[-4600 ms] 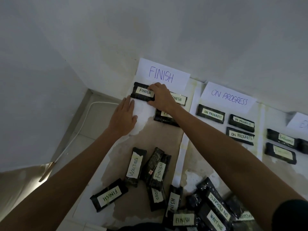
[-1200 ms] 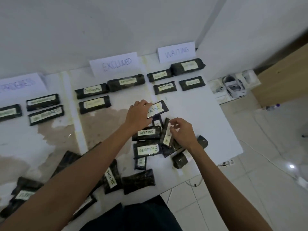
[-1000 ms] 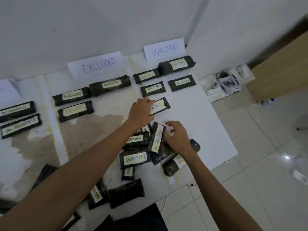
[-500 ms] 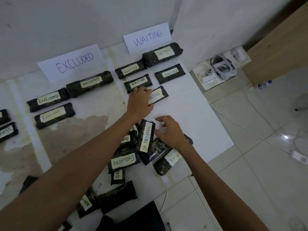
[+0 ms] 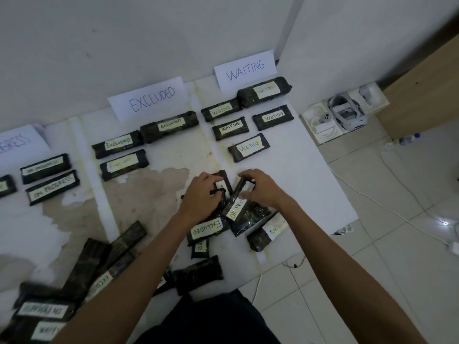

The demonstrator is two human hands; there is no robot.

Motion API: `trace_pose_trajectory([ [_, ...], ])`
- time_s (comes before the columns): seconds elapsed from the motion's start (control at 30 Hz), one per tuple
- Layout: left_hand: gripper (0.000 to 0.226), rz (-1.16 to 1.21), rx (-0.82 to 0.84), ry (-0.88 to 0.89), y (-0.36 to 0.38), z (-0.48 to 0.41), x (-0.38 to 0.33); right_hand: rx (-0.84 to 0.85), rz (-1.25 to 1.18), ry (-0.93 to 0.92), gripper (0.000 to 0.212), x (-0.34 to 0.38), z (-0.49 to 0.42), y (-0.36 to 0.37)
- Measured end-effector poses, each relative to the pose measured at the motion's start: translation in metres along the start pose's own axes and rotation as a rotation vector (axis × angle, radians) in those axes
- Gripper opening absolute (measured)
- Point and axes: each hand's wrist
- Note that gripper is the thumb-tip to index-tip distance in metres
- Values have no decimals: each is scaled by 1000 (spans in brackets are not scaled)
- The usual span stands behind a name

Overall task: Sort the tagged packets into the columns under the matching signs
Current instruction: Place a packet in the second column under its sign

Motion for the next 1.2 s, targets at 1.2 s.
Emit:
trace_pose_trajectory([
  [1.2, 61, -356, -267, -66, -208, 135, 198, 171, -288, 34, 36, 219, 51, 196],
])
Point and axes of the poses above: each hand's wrist, its own z-axis away from the middle knuckle, its own y-axis out of the palm, x = y × z, and after that the axes turned 12 degrees about -x, right-handed
